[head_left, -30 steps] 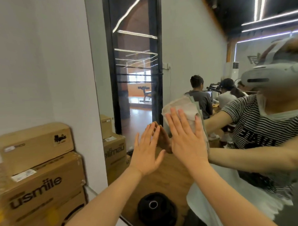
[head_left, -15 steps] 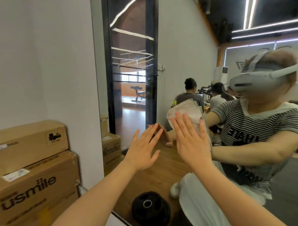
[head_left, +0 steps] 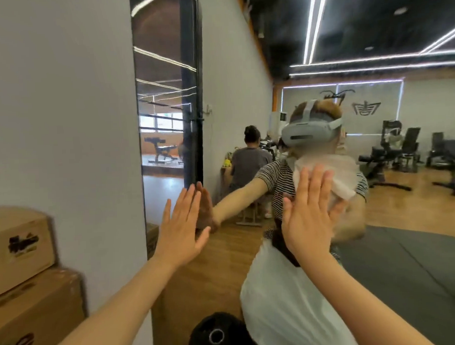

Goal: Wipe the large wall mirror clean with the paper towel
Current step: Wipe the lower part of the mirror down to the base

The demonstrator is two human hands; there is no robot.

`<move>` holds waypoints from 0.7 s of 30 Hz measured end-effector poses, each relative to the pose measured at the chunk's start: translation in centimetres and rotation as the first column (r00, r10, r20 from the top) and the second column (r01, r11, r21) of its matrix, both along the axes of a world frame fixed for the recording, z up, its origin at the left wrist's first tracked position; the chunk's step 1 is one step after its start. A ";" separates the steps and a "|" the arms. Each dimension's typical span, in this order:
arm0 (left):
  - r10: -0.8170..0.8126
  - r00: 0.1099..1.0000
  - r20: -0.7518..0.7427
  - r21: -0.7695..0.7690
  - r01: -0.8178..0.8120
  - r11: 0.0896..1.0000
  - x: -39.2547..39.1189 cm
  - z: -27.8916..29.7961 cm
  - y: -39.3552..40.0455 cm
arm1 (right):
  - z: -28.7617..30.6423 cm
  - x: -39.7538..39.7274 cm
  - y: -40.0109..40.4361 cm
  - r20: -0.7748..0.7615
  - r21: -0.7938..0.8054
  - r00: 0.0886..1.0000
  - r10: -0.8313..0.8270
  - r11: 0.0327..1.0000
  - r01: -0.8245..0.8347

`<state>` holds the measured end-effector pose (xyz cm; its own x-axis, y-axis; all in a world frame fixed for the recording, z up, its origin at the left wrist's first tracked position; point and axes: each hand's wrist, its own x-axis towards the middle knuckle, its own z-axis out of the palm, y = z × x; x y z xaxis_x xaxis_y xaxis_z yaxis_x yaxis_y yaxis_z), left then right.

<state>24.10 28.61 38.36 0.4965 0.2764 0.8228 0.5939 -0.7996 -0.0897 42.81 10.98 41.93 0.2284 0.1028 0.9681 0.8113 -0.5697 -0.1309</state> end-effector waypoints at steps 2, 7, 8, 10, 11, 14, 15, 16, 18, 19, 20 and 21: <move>-0.029 0.999 -0.032 0.007 0.029 1.000 -1.1 -0.3 2.5 | 0.2 -1.9 2.6 0.011 -0.021 1.000 -0.005 1.000 0.005; -0.092 0.991 -0.095 0.054 0.098 0.994 -2.3 -1.0 6.7 | 1.1 -7.9 10.7 0.141 -0.158 0.990 0.010 0.987 0.013; -0.104 0.990 -0.093 0.053 0.109 0.993 -2.2 -1.2 6.9 | 1.2 -8.9 11.7 0.169 -0.197 0.985 0.024 0.980 0.010; -0.118 0.989 -0.089 0.050 0.123 0.991 -2.1 -1.4 7.2 | 1.4 -9.5 12.2 0.211 -0.267 0.977 0.042 0.964 0.016; -0.124 0.988 -0.088 0.047 0.128 0.991 -2.1 -1.5 7.3 | 1.5 -9.0 11.6 0.232 -0.295 0.972 0.048 0.955 0.023; -0.142 0.986 -0.084 0.056 0.147 0.988 -2.2 -1.4 7.5 | 1.6 -6.3 8.0 0.202 -0.257 0.979 -0.014 0.964 0.067; -0.155 0.984 -0.083 0.056 0.160 0.985 -2.2 -1.4 7.5 | 1.5 -5.6 6.9 0.149 -0.201 0.988 -0.049 0.977 0.079; -0.169 0.982 -0.078 0.054 0.174 0.983 -2.2 -1.4 7.5 | 1.4 -5.2 6.2 0.089 -0.140 0.994 -0.064 0.987 0.076; -0.183 0.981 -0.072 0.042 0.186 0.982 -2.2 -1.5 7.5 | 1.2 -5.8 6.7 -0.049 -0.014 0.998 -0.049 0.999 0.049; -0.186 0.980 -0.071 0.040 0.189 0.981 -2.1 -1.5 7.3 | 1.2 -6.6 7.7 -0.130 0.053 0.991 -0.030 0.998 0.037; -0.187 0.980 -0.066 0.038 0.190 0.981 -2.2 -1.5 7.3 | 1.6 -7.6 9.0 -0.195 0.104 0.981 -0.016 0.994 0.036; -0.188 0.980 -0.061 0.038 0.191 0.981 -2.2 -1.5 7.3 | 1.8 -8.7 10.4 -0.224 0.114 0.975 -0.011 0.993 0.037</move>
<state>21.85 35.95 36.85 0.5825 0.1373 0.8012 0.4250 -0.8916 -0.1561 34.10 21.37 43.76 0.4406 -0.0164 0.8976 0.7404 -0.5588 -0.3736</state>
